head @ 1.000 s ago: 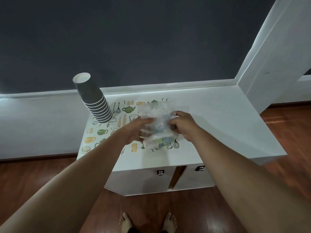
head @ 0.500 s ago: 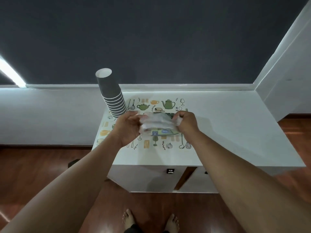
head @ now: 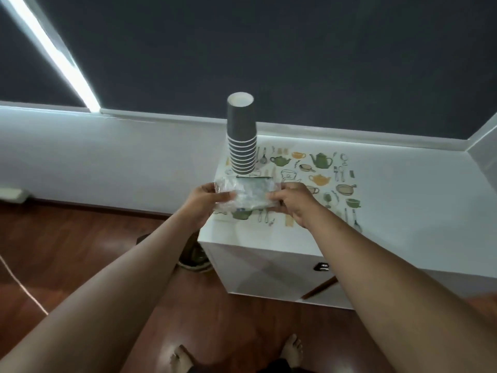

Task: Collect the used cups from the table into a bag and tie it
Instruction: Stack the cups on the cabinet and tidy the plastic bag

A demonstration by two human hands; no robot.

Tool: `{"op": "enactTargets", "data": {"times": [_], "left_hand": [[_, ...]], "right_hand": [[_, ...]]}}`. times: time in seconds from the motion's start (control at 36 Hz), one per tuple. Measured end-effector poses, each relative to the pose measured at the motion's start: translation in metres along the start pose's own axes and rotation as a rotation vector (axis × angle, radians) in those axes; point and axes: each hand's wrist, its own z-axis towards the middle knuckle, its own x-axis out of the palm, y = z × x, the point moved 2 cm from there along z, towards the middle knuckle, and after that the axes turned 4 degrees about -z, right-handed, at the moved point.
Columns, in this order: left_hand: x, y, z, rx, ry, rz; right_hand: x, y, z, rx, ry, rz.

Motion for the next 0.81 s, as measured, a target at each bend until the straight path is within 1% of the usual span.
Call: {"op": "enactTargets", "data": {"times": [0.11,0.19,0.25,0.31,0.36,0.42,0.53,0.61,0.72,0.81], "left_hand": [[-0.051,-0.003,-0.008,-0.128,-0.050,0.101],[-0.098,-0.010,-0.010,-0.209,-0.095,0.129],[-0.129,-0.011,-0.009,-0.207,-0.121,0.111],[-0.160,-0.016,-0.008,-0.159,-0.118,0.072],[-0.192,-0.021,-0.011,-0.123,-0.151,0.096],[-0.227,-0.029,-0.015,-0.091,-0.234,0.162],[-0.264,-0.034,-0.010,-0.053,-0.393,0.208],[-0.287,-0.031,0.007,-0.045,-0.486,0.246],[-0.314,-0.014,0.034,-0.053,-0.520,0.308],[-0.333,0.013,0.060,-0.142,-0.450,0.282]], "right_hand": [[0.055,-0.003,0.005,-0.070,-0.117,-0.049],[0.109,-0.004,0.011,-0.117,-0.208,-0.131],[0.140,-0.005,0.015,-0.138,-0.243,-0.176],[0.172,-0.004,0.020,-0.153,-0.270,-0.238],[0.203,-0.006,0.025,-0.149,-0.277,-0.264],[0.238,-0.009,0.031,-0.120,-0.271,-0.300],[0.279,-0.015,0.043,-0.075,-0.284,-0.435],[0.306,-0.019,0.063,-0.041,-0.241,-0.570],[0.334,-0.030,0.099,-0.036,-0.220,-0.725],[0.350,-0.052,0.135,-0.024,-0.263,-0.762]]}}
